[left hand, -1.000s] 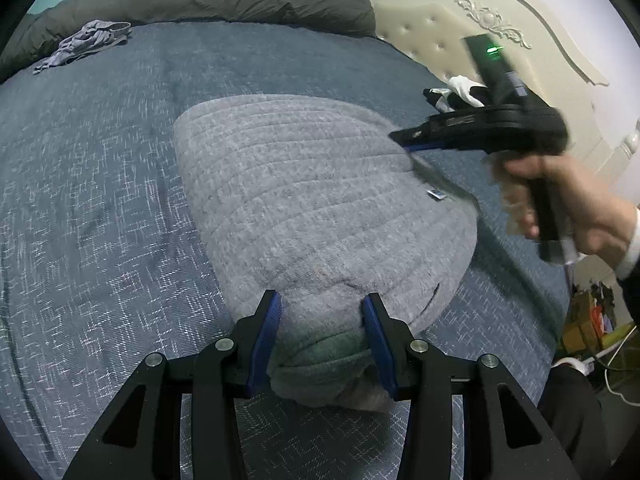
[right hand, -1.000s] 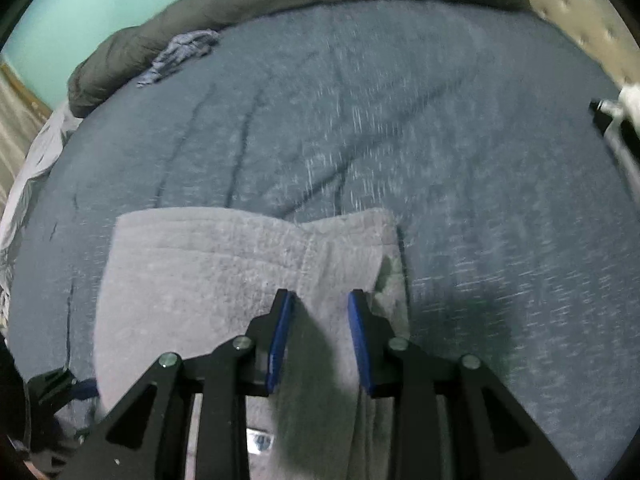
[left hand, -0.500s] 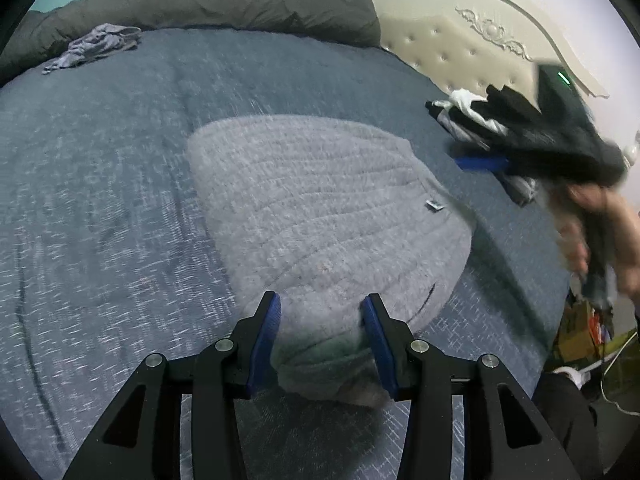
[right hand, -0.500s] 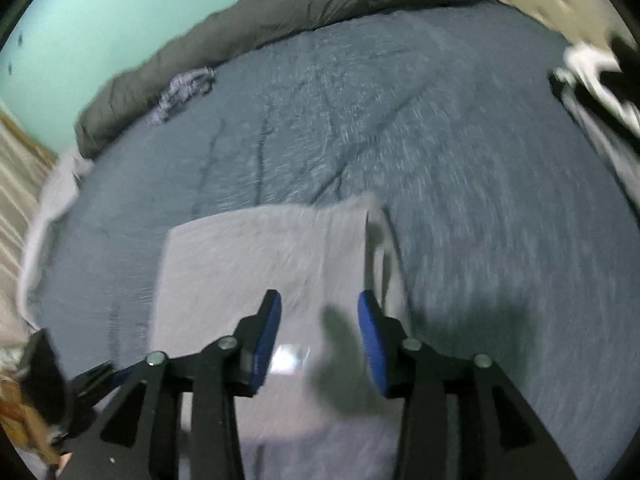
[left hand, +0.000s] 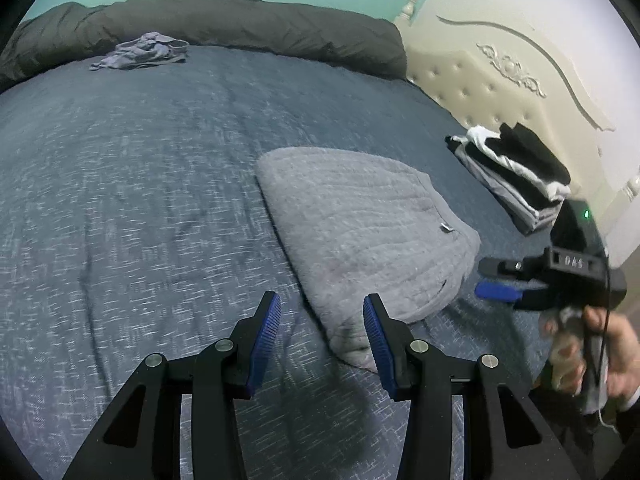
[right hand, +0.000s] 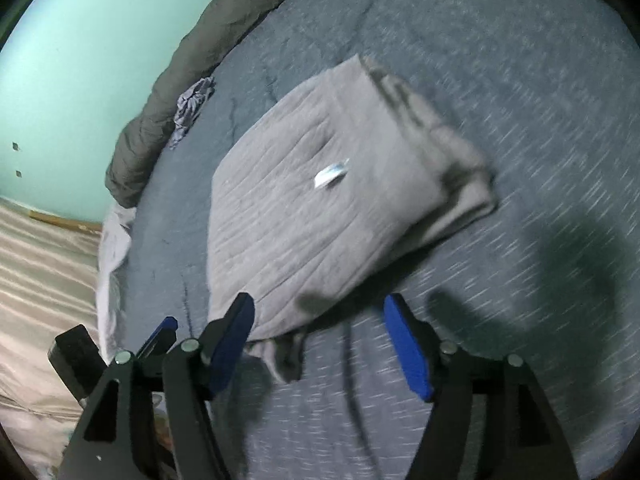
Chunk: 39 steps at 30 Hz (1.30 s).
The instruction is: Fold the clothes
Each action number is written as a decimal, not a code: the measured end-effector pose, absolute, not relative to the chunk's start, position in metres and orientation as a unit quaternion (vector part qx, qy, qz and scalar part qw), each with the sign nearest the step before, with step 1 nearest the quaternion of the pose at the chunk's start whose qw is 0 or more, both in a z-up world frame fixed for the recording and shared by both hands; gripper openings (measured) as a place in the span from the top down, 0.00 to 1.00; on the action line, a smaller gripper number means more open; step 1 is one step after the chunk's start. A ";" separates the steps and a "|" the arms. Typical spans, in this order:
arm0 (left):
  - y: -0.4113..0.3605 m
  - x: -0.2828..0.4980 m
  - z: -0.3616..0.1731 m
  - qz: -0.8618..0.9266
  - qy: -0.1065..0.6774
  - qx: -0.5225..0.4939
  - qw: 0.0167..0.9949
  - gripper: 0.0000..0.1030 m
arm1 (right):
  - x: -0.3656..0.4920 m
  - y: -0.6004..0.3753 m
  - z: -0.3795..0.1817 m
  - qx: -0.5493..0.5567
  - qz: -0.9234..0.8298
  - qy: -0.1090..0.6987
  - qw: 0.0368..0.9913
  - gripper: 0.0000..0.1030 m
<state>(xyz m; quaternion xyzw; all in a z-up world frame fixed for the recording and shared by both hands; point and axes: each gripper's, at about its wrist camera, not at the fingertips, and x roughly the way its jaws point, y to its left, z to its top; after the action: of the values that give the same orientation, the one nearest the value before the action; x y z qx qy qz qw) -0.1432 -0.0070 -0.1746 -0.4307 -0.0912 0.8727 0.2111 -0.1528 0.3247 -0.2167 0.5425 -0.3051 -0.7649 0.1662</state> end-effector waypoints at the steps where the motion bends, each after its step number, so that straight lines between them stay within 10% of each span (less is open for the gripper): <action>1: -0.009 -0.142 -0.174 0.873 -0.092 -0.430 0.210 0.54 | -0.152 0.321 -0.219 0.542 -0.762 -0.312 0.169 0.32; 35: -0.042 -0.139 -0.174 0.876 -0.105 -0.429 0.193 0.54 | -0.183 0.290 -0.275 0.497 -0.737 -0.442 0.117 0.22; 39: -0.043 -0.139 -0.175 0.876 -0.106 -0.431 0.191 0.54 | -0.187 0.288 -0.271 0.500 -0.745 -0.426 0.115 0.35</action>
<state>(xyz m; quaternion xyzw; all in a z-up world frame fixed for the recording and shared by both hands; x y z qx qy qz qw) -0.1386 -0.0427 -0.1747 -0.4307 -0.1060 0.8756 0.1914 -0.1871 0.2882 -0.2710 0.5000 -0.4265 -0.7450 0.1146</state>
